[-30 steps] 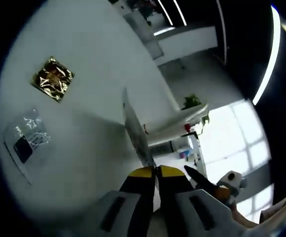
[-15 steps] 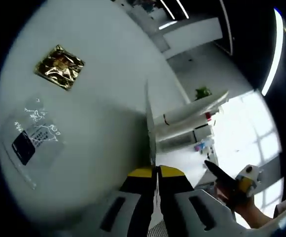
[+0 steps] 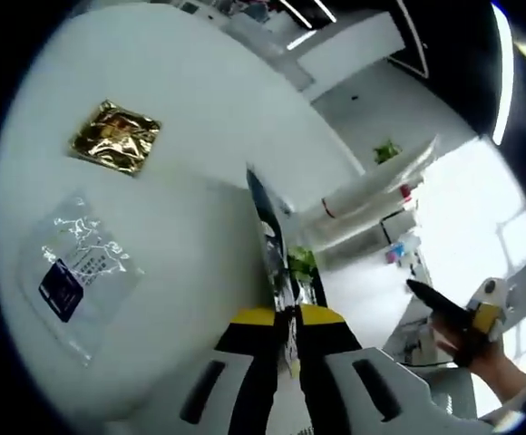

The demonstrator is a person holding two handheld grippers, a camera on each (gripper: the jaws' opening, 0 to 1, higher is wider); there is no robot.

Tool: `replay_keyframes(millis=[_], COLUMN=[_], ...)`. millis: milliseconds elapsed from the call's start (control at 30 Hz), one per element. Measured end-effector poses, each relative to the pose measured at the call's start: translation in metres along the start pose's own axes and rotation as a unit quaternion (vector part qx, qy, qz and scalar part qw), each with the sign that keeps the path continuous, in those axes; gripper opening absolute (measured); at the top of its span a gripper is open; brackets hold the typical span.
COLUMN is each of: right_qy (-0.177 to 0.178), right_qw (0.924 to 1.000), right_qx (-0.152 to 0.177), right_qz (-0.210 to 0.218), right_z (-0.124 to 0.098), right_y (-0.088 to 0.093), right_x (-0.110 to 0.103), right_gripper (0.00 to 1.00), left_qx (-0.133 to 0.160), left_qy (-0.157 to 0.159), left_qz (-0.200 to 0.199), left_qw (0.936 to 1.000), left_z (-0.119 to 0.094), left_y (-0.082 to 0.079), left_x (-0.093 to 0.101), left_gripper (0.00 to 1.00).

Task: Arrange the skincare products in the storage area until every visible bottle or jar stands upright without overlapping.

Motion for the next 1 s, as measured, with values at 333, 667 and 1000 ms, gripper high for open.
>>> replay_keyframes(millis=[333,667,1000], right_qy=[0.0,-0.001,-0.001], right_qw=[1.0,1.0,1.0], right_qx=[-0.004,-0.007,-0.007], right_qz=[0.001,0.0,0.0], right_z=[0.0,0.0,0.0], right_y=[0.001,0.002,0.002], right_x=[0.0,-0.001,-0.001], right_gripper=[0.99,0.99,0.99], left_qx=[-0.025,-0.052,-0.087], left_qy=[-0.003,0.006,0.074], left_qz=[0.171,0.367,0.492], left_qw=[0.985,0.9289,0.8632], left_z=[-0.008,-0.007,0.019], left_y=[-0.008,-0.02,-0.013], left_x=[-0.003,0.002,0.021], left_gripper=[0.23,0.44,0.55])
Point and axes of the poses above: the point that each gripper's makers call its tool centre point, and the gripper's own axes: z roughly forward along the fingers, x roughly to its right, y roughly out of its underside, the point moved 5 cm from there along -z, roughly backward along the fingers, and after that the axes turned 15 degrees about x, right-handed, at the moved point
